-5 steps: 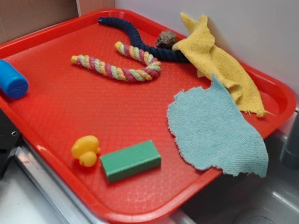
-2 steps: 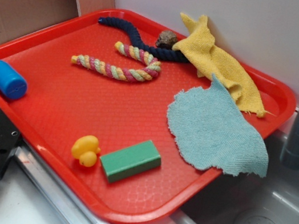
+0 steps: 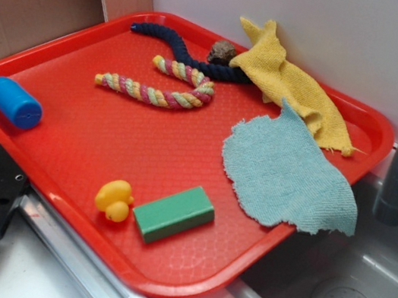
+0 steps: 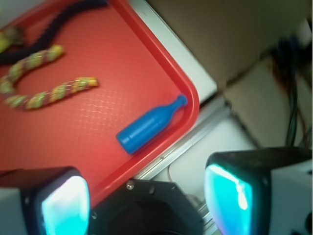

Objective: Grab the blue bottle.

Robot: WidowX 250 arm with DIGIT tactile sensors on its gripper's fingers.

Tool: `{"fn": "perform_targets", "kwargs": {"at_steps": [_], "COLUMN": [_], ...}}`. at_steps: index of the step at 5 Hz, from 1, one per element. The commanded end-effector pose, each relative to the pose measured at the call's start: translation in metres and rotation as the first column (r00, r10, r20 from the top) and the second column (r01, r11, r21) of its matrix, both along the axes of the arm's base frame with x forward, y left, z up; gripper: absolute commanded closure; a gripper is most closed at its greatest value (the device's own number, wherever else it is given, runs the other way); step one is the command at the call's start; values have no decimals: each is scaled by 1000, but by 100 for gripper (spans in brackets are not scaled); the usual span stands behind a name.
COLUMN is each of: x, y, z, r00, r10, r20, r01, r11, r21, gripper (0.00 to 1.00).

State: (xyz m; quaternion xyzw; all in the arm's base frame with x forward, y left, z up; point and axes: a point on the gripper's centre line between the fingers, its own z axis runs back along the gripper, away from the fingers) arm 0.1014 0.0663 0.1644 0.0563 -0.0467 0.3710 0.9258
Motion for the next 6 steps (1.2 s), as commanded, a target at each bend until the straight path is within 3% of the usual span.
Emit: {"fn": "perform_targets", "kwargs": {"at_steps": [1,2,4,6], "x": [4,5,6,13], "y": [-6,2,14,20], "z": [-51,-70,-106,-148], "r00": [870,775,800,856], "r10": [474,615,597,516], "r20": [136,148,60,-24], "r01": [-473,-620,-598,-515], "r11": [880,785,801,857], "r21": [-38,-15,15,22], "gripper": [0,0,0,0]}}
